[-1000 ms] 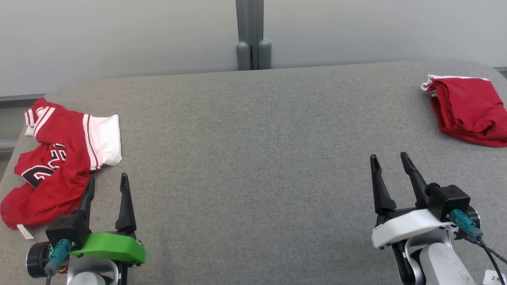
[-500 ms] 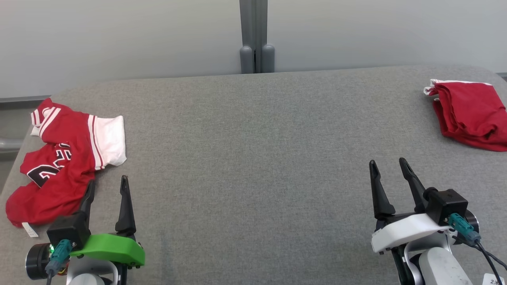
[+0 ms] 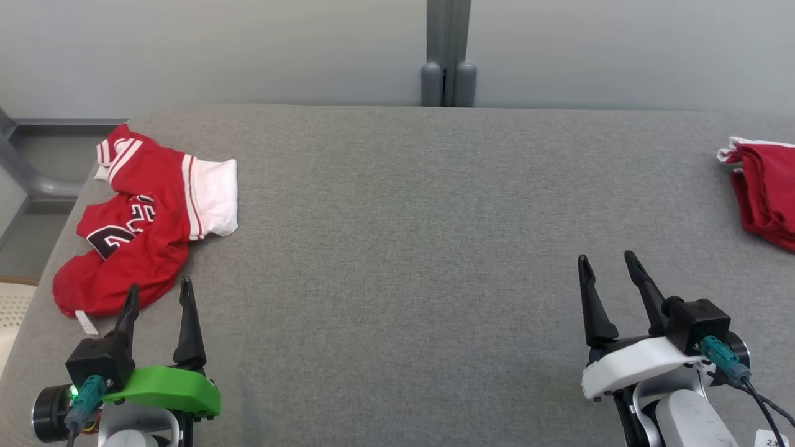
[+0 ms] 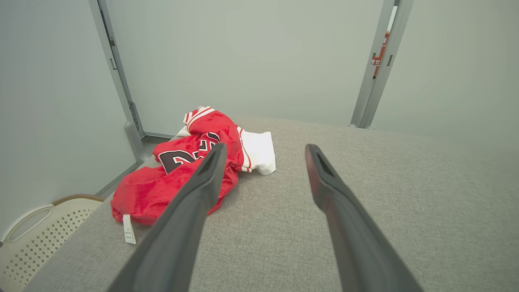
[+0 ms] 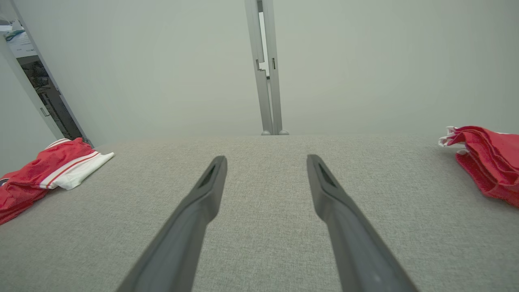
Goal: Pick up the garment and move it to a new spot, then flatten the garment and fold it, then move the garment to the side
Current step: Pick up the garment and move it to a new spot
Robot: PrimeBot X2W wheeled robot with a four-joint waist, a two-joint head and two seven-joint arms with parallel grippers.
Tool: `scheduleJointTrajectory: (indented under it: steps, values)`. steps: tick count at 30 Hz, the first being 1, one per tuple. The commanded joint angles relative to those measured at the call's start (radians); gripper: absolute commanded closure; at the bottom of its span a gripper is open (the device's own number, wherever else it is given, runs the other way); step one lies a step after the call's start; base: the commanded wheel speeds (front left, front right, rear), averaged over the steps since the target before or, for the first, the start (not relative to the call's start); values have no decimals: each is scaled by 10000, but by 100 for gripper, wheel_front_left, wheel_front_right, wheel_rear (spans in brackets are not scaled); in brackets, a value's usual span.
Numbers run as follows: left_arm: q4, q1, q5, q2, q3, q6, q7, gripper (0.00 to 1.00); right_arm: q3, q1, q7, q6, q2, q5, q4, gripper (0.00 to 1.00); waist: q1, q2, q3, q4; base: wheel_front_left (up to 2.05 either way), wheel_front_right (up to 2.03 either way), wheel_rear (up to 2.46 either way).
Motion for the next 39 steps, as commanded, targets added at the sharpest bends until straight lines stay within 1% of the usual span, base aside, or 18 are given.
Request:
scheduleJointTrajectory:
  steps: [1, 15, 24, 31, 39]
  values:
    - [4, -21, -45, 107, 76, 51, -15, 0, 10, 80, -30, 1, -9, -42, 14, 0, 0, 0, 109, 569, 0, 0, 0]
    - [43, 99, -287, 211, 217, 226, -47, 0, 36, -107, -4, 1, -15, -69, 161, 0, 0, 0, 348, 2736, 0, 0, 0]
    - [15, 277, -436, 257, 321, 371, -122, 0, 120, -181, 9, 1, -18, -87, 238, 0, 0, 0, 385, 3663, 0, 0, 0]
    - [-22, 418, -534, 267, 406, 430, -222, 0, 267, -299, 81, 1, -21, -113, 296, 0, 0, 0, 456, 3776, 0, 0, 0]
    - [33, 406, -601, 288, 359, 476, -249, 0, 224, -225, 82, 1, -19, -122, 319, 0, 0, 0, 378, 3663, 0, 0, 0]
